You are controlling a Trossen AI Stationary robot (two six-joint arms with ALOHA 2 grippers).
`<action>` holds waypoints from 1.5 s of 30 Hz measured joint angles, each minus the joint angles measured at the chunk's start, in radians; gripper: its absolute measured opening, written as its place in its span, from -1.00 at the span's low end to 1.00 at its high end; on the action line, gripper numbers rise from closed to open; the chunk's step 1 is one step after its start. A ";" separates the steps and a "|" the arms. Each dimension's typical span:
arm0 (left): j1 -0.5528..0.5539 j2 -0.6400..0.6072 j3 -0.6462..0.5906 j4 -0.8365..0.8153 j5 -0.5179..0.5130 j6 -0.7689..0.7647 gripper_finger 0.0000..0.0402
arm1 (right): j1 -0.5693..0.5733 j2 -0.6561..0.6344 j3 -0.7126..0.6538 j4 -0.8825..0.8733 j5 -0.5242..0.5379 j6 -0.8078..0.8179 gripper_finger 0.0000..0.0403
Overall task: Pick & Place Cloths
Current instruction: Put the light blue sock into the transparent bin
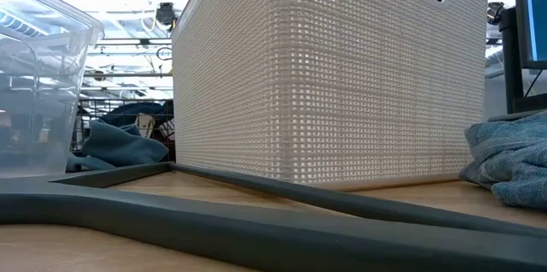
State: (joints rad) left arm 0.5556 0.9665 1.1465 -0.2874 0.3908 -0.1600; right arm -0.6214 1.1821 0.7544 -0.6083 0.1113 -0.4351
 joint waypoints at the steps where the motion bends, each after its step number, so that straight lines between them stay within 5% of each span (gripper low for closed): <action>1: 0.000 0.000 0.000 0.000 0.000 0.000 -0.93 | 0.000 -0.002 0.000 0.000 0.009 0.000 -0.48; 8: 0.000 0.000 0.000 0.000 0.000 0.000 -0.98 | -0.006 -0.002 0.000 0.002 0.023 0.000 -0.96; 30: 0.000 0.000 0.000 0.000 0.000 0.020 -0.91 | -0.006 -0.231 0.013 -0.027 0.072 0.054 -1.00; 45: -0.033 0.015 0.000 0.091 0.002 -0.026 -0.91 | -0.005 -0.330 0.236 -0.029 0.070 0.122 -1.00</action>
State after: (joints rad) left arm 0.5229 0.9817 1.1465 -0.1968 0.3923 -0.1856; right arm -0.6268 0.8524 0.9905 -0.6368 0.1813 -0.3132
